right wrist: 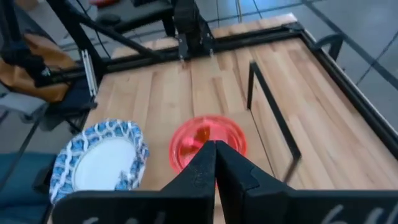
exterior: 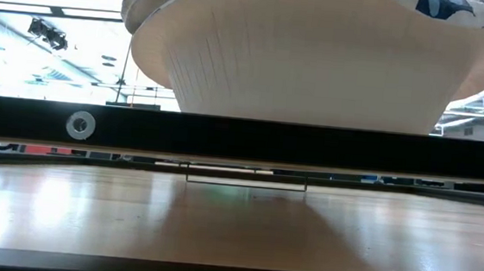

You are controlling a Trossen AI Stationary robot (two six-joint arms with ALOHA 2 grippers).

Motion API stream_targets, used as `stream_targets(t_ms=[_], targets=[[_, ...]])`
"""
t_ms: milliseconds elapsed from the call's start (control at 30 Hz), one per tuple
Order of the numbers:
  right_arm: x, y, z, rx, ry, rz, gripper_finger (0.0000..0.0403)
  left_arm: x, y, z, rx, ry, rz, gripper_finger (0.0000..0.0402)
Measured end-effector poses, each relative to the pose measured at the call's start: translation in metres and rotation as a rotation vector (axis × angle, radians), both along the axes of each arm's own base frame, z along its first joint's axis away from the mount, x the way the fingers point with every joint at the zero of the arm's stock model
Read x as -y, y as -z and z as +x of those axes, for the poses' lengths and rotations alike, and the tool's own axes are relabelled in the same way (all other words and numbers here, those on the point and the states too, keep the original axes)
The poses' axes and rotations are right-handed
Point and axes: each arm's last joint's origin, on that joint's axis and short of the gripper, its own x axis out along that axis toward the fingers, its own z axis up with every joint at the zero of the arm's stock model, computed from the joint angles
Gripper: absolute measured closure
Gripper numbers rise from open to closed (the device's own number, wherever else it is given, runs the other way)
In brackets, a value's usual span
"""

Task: Place and stack plates onto a shelf
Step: Return to Home Position

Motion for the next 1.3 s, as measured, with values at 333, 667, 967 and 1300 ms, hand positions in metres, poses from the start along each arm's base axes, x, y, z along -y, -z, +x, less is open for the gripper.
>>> stream_targets(t_ms=[333, 667, 967, 1300], targets=[[-0.006, 0.005, -0.041, -0.006, 0.04, -0.066, 0.0378, -0.014, -0.013, -0.041, 0.061, 0.026, 0.037, 0.023], [-0.01, 0.06, -0.064, -0.004, 0.052, -0.038, 0.0379, -0.018, 0.056, -0.053, 0.164, 0.032, 0.028, 0.023], [-0.013, 0.096, -0.074, 0.124, 0.022, -0.03, 0.0381, -0.024, 0.112, -0.071, 0.357, 0.034, 0.01, 0.023], [-0.016, 0.111, -0.089, 0.264, 0.001, -0.045, 0.0381, -0.032, 0.132, -0.093, 0.493, 0.029, 0.049, 0.023]])
